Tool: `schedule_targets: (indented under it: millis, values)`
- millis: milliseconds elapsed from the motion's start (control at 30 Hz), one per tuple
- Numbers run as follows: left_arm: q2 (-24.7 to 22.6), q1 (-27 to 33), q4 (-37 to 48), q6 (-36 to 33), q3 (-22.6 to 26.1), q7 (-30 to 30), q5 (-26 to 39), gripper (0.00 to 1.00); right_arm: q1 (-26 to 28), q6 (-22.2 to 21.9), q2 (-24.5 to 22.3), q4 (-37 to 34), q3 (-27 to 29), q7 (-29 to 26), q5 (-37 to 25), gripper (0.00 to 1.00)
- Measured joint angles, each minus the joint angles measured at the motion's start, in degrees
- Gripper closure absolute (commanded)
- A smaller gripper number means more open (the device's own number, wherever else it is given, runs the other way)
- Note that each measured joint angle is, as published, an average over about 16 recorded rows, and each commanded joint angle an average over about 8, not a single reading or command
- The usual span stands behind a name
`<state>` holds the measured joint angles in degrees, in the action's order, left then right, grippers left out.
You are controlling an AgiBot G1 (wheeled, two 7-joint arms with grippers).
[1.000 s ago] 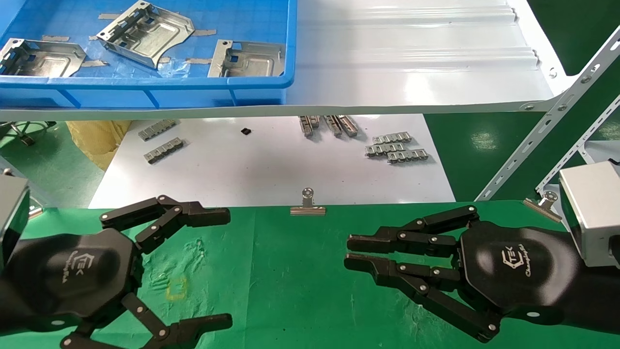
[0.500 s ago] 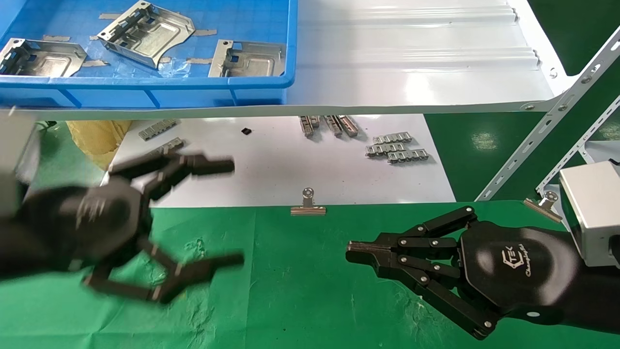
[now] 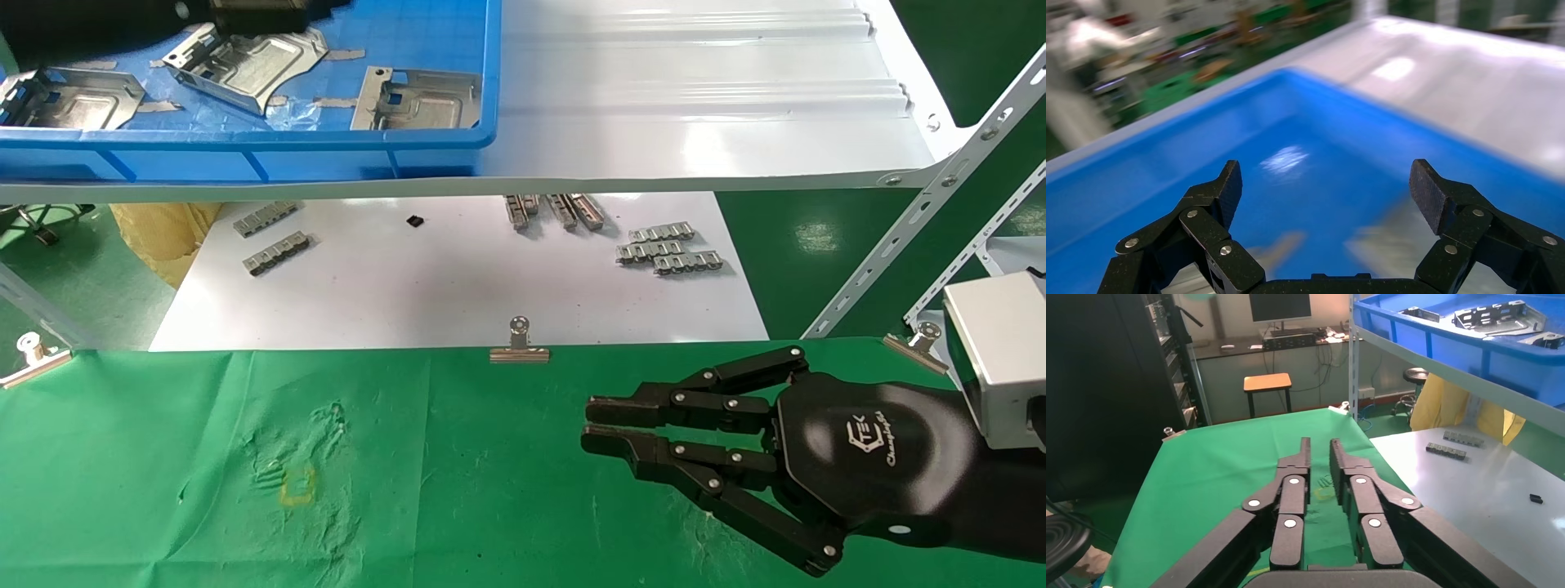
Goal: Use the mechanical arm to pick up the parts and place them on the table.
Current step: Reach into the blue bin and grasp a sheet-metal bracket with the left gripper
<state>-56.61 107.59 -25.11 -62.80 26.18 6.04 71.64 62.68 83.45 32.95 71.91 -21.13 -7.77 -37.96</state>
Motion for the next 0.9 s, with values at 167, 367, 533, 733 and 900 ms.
schedule_targets:
  millis: [167, 367, 533, 733, 900]
  values:
    - [-3.20, 5.45, 10.62, 7.88, 1.76, -1.50, 4.73, 0.71, 0.00, 0.00, 0.00, 0.00, 0.00, 0.00, 0.00, 0.00]
    - [-5.37, 8.94, 18.25, 12.52, 3.63, -1.82, 8.24, 1.00, 0.00, 0.00, 0.00, 0.00, 0.00, 0.00, 0.00, 0.00]
    - [-6.28, 10.34, 21.46, 13.47, 4.52, -1.64, 9.62, 1.00, 0.00, 0.00, 0.00, 0.00, -0.01, 0.00, 0.00, 0.00]
    - [-6.77, 11.02, 23.46, 13.94, 4.81, -1.28, 10.04, 1.00, 0.00, 0.00, 0.00, 0.00, -0.01, 0.00, 0.00, 0.00]
    - [-6.79, 11.22, 24.32, 14.28, 4.86, -1.10, 10.12, 1.00, 0.00, 0.00, 0.00, 0.00, -0.01, 0.00, 0.01, 0.00]
